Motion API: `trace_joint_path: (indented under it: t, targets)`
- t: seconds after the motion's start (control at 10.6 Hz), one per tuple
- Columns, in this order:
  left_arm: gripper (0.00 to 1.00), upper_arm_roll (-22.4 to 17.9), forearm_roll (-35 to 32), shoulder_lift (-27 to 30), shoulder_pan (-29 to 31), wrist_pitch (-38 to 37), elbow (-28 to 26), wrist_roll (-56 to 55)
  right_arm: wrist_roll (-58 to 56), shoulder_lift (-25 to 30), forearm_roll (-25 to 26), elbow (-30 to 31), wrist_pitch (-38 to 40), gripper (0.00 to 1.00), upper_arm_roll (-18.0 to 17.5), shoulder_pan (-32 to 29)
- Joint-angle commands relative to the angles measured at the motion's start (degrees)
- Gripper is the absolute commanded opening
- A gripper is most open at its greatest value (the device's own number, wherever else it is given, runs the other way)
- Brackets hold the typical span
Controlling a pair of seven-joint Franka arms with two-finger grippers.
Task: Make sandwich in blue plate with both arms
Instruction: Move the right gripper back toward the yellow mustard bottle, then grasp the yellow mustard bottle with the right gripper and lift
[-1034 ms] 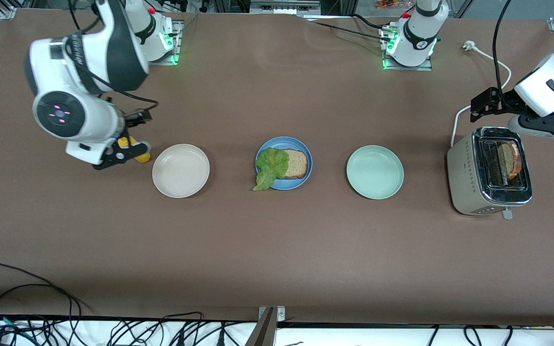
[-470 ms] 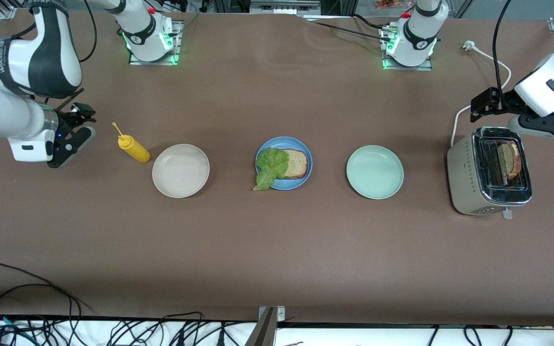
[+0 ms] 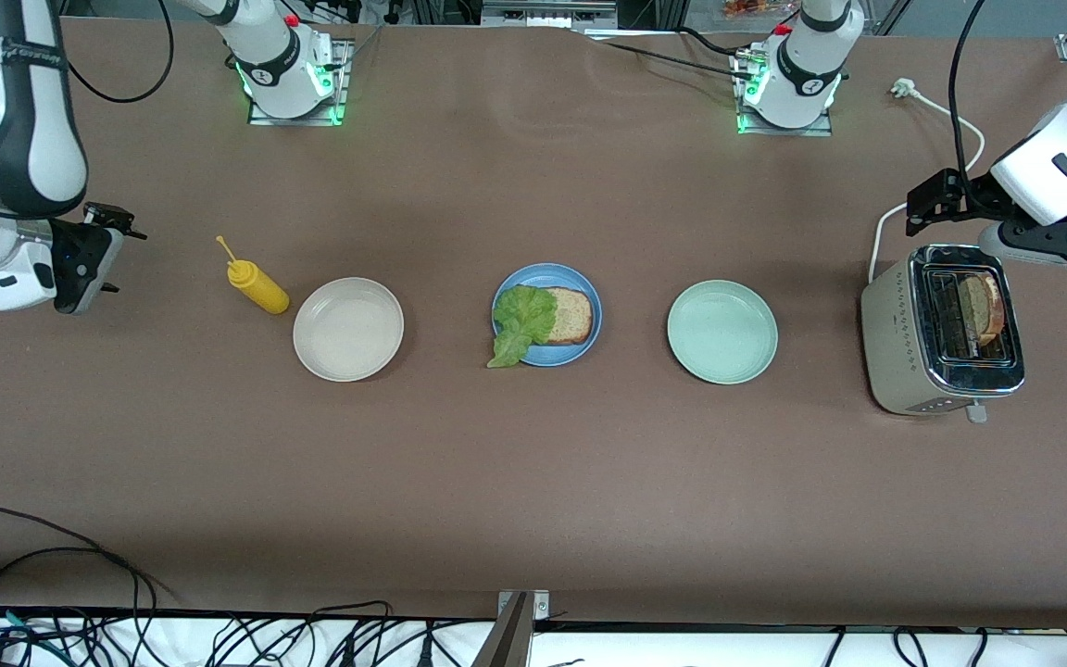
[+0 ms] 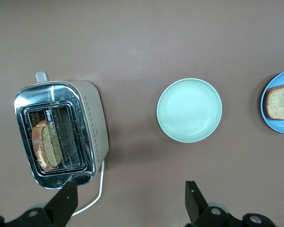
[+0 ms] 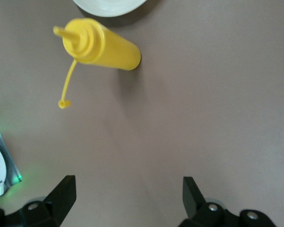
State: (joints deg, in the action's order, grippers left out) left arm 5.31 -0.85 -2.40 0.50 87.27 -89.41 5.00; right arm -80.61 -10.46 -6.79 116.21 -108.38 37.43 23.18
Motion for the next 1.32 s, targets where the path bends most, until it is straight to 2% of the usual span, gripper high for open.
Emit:
trace_joint_path:
  t: [0.0, 0.09, 0.19, 0.47, 0.75, 1.03, 1.13, 1.22]
  targets:
    - [1.00, -0.3, 0.8, 0.7, 0.0, 0.4, -0.3, 1.5, -15.2, -3.9, -9.4, 2.1, -3.7, 1.00, -7.5, -10.2]
    - [1.00, -0.3, 0.8, 0.7, 0.0, 0.4, -0.4, 1.5, -20.5, -6.4, -14.1, 2.2, -3.3, 1.00, -7.9, -11.4]
    - [1.00, -0.3, 0.8, 0.7, 0.0, 0.4, -0.3, 1.5, -26.0, -8.1, -18.7, 2.3, -2.8, 1.00, -9.8, -13.1]
    - [1.00, -0.3, 0.8, 0.7, 0.0, 0.4, -0.3, 1.5, -39.9, -12.6, -26.1, 2.3, -1.4, 1.00, -13.9, -18.4]
    - [1.00, -0.3, 0.8, 0.6, 0.0, 0.4, -0.3, 1.5, -49.6, -16.1, -33.2, 1.7, 5.0, 1.00, -16.3, -21.3]
    - [1.00, -0.3, 0.8, 0.6, 0.1, 0.4, -0.3, 1.5, -56.9, -17.9, -37.7, 1.5, 5.7, 1.00, -16.5, -21.3]
    - [1.00, -0.3, 0.9, 0.6, 0.1, 0.4, -0.3, 1.5, -58.9, -18.5, -37.8, 1.6, 5.7, 1.00, -16.6, -21.3]
    - [1.00, -0.3, 0.9, 0.6, 0.1, 0.4, -0.3, 1.5, -60.5, -19.2, -39.2, 1.5, 5.7, 1.00, -17.6, -21.3]
